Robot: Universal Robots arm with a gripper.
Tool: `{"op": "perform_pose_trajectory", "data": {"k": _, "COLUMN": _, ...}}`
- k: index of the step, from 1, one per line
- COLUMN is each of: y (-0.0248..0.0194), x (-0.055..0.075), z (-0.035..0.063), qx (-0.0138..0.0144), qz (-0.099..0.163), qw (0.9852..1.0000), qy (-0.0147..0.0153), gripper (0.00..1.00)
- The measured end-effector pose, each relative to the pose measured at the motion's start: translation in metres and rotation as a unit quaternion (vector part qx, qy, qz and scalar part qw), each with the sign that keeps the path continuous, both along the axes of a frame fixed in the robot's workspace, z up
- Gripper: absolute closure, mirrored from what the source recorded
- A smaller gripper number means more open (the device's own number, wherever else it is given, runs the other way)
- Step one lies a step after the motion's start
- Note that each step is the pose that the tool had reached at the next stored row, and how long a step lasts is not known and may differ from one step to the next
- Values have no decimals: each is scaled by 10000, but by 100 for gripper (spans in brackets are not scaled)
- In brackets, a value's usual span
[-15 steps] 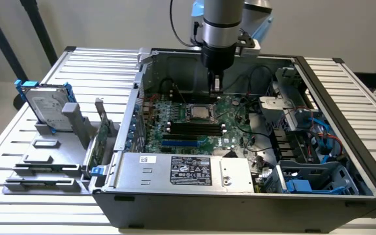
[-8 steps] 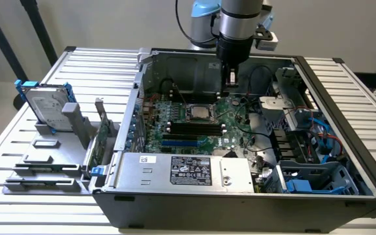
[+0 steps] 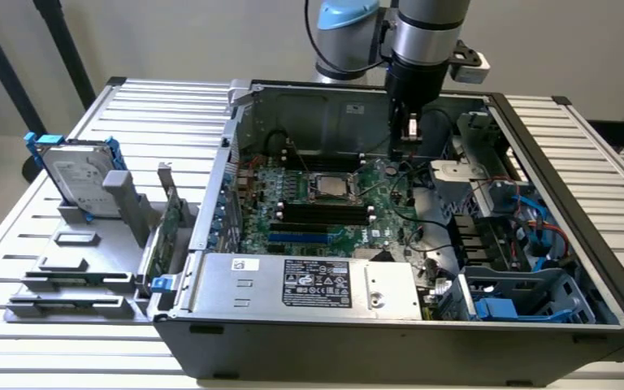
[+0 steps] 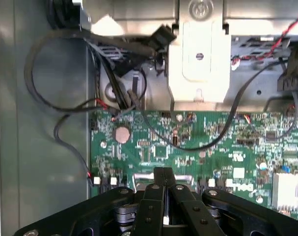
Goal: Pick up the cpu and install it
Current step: 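Close the cpu cover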
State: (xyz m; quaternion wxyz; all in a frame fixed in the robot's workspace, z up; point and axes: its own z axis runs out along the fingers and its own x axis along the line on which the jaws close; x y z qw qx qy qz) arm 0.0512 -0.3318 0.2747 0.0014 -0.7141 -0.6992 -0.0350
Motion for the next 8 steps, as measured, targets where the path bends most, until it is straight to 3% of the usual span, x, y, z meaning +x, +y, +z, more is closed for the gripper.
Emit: {"op": "perform_pose_trajectory", "data": {"k": 8, "y": -7, "x": 67, "z": -136, "qx": 1, "qz": 126, "qw": 9999, "qy": 0, "gripper": 89}}
